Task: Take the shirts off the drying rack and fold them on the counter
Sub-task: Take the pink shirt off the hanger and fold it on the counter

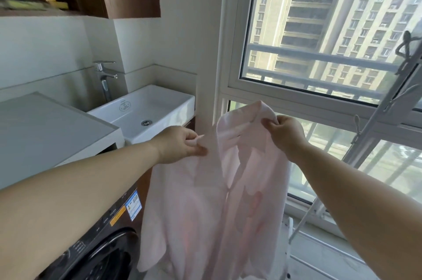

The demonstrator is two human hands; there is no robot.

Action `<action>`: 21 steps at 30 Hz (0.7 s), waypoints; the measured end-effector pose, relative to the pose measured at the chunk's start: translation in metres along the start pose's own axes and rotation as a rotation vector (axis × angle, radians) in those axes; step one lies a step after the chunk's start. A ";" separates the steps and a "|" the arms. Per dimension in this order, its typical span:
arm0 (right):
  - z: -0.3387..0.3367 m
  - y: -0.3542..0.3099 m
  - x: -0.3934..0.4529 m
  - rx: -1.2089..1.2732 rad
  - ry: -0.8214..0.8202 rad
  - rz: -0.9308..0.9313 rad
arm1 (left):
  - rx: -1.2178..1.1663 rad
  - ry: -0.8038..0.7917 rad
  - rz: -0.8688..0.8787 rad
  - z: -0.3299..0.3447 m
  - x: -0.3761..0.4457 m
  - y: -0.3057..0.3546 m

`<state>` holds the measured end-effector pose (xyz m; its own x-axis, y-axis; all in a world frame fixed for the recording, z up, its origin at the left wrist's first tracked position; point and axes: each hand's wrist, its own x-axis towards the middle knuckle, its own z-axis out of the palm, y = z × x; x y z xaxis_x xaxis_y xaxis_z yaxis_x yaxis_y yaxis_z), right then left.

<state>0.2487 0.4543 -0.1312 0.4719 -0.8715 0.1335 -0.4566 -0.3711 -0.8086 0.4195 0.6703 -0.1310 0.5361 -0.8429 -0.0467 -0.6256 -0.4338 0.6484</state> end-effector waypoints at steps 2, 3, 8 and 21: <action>0.001 -0.005 -0.003 -0.007 0.006 -0.020 | -0.066 0.199 -0.028 0.000 0.001 0.004; 0.001 -0.009 -0.006 -0.023 -0.001 -0.037 | -0.124 0.317 -0.066 0.000 0.001 0.009; 0.014 -0.040 -0.027 -0.081 -0.029 -0.150 | -0.461 0.518 -0.331 0.007 0.006 0.037; 0.044 -0.081 -0.067 0.100 -0.310 -0.188 | -0.396 0.313 -0.022 0.025 -0.009 0.069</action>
<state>0.2876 0.5568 -0.0995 0.7534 -0.6469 0.1180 -0.2714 -0.4693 -0.8403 0.3571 0.6404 -0.1048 0.7289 -0.6727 0.1271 -0.3819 -0.2454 0.8910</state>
